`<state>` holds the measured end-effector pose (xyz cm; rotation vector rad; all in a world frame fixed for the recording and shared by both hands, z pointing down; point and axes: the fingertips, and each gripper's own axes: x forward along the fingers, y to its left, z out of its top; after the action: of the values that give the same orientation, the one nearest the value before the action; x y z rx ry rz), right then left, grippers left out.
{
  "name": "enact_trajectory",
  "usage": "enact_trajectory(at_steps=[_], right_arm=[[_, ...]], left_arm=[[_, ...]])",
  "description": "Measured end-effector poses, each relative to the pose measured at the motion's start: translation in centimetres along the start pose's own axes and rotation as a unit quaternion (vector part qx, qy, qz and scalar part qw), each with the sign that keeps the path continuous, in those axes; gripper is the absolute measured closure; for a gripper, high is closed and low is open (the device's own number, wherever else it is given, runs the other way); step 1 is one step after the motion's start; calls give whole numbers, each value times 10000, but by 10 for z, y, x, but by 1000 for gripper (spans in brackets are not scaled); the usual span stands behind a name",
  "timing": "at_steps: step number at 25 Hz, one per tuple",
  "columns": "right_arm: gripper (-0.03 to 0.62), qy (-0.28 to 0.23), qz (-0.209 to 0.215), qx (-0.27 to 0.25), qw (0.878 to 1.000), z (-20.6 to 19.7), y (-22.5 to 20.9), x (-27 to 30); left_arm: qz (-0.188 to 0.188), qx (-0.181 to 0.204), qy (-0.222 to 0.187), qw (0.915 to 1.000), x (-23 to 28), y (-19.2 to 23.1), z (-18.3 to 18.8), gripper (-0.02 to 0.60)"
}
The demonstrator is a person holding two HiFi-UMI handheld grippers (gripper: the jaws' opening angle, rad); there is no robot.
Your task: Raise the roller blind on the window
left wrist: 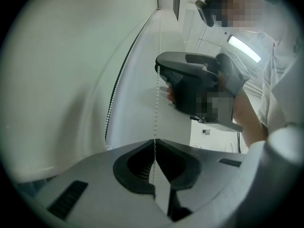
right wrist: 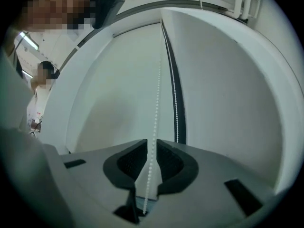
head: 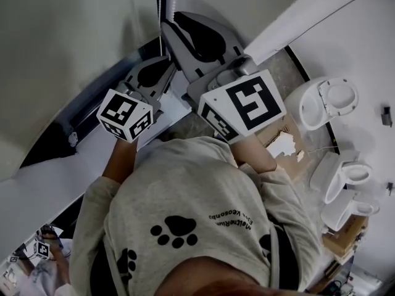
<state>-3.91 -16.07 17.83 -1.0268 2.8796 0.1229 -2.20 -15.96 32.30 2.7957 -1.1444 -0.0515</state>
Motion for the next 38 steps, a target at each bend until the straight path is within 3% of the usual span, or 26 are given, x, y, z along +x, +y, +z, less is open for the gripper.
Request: enact_trajectory(at_steps=[3, 8, 20, 31, 38], right_arm=[[563, 26, 23, -170, 9998, 7, 0, 5], [579, 121, 95, -397, 9991, 1, 6, 8], [582, 472, -75, -185, 9987, -21, -4, 4], [583, 1020, -187, 54, 9946, -98, -5, 0], [585, 1396, -222, 200, 9898, -145, -3, -6]], left_arm=[[4, -17, -20, 10000, 0, 1, 0, 565], [19, -16, 17, 10000, -3, 3, -7, 565], [-53, -314, -92, 9994, -5, 1, -25, 565], [-49, -481, 583, 9971, -5, -4, -94, 563], [-11, -698, 578, 9959, -8, 1, -109, 563]])
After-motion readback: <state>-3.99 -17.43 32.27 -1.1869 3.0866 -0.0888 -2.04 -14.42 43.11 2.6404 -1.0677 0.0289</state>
